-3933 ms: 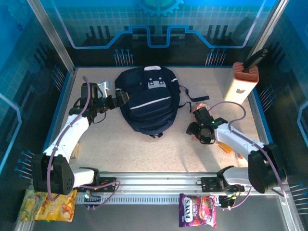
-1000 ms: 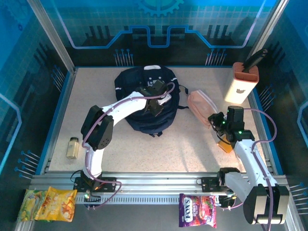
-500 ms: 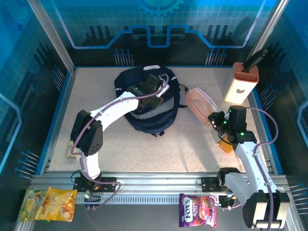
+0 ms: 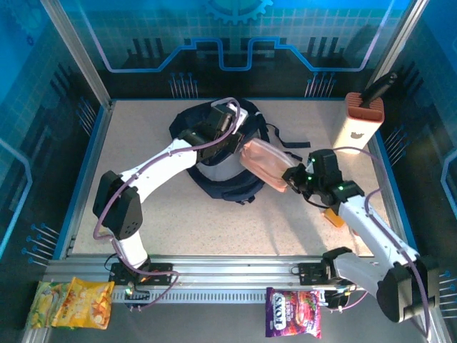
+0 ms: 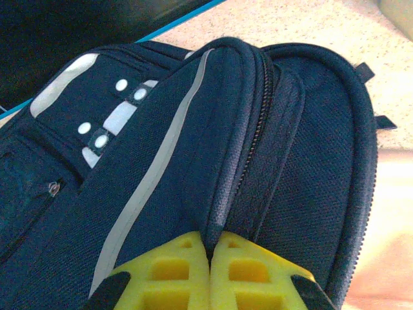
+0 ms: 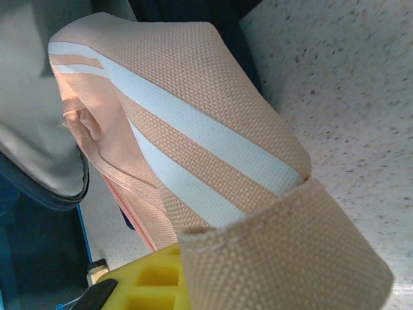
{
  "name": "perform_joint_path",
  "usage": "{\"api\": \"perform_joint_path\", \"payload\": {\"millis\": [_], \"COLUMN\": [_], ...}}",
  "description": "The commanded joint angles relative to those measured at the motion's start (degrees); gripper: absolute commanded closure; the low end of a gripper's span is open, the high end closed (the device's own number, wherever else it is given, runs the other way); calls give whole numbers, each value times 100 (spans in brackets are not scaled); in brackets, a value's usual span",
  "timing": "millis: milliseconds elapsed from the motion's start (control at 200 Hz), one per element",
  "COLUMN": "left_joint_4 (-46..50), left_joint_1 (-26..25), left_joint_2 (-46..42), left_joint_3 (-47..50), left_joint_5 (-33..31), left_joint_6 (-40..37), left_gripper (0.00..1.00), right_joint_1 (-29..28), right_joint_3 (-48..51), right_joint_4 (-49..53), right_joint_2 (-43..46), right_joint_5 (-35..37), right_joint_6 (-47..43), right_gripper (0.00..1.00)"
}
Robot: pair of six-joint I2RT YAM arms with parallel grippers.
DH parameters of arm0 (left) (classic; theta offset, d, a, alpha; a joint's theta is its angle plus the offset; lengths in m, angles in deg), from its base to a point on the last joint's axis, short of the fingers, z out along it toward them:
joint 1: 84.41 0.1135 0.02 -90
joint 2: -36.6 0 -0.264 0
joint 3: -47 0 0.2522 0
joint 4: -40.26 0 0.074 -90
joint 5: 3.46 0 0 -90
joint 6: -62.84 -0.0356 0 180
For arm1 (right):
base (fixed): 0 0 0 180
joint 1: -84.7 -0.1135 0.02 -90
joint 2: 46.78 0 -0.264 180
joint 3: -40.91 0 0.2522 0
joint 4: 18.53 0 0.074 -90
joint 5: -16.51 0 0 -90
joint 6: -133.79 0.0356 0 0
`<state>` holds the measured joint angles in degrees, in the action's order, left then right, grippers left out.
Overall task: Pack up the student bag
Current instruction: Open the student bag at the top-center of the table, then place the book in the student bag.
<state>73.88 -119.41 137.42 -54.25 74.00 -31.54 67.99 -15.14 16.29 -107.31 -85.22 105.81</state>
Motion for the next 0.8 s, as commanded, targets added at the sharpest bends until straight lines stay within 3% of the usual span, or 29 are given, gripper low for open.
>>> {"api": "perform_joint_path", "payload": {"millis": [0,265,475,795], "left_joint_4": [-659,-707,-889,-1098], "left_joint_1": [-112,-138,-138,-130], "left_joint_2": [-239,-359,-398,-397], "left_joint_3": [-581,-752,-893,-831], "left_joint_5": [318,381,359,555], "left_joint_6": [166,324,485,744], "left_gripper": [100,100,100,100], "right_joint_1": [-301,-670,-1059,-1200], "right_joint_3": [-409,-1586,-2130,-2881], "right_joint_4": [-421,-872,-1185,-2512], "right_joint_2": [-477,-2018,-2712,-4062], "right_joint_5": [396,799,1772,1148], "right_joint_6": [378,1109,1617,1816], "right_gripper": [87,88,89,88]}}
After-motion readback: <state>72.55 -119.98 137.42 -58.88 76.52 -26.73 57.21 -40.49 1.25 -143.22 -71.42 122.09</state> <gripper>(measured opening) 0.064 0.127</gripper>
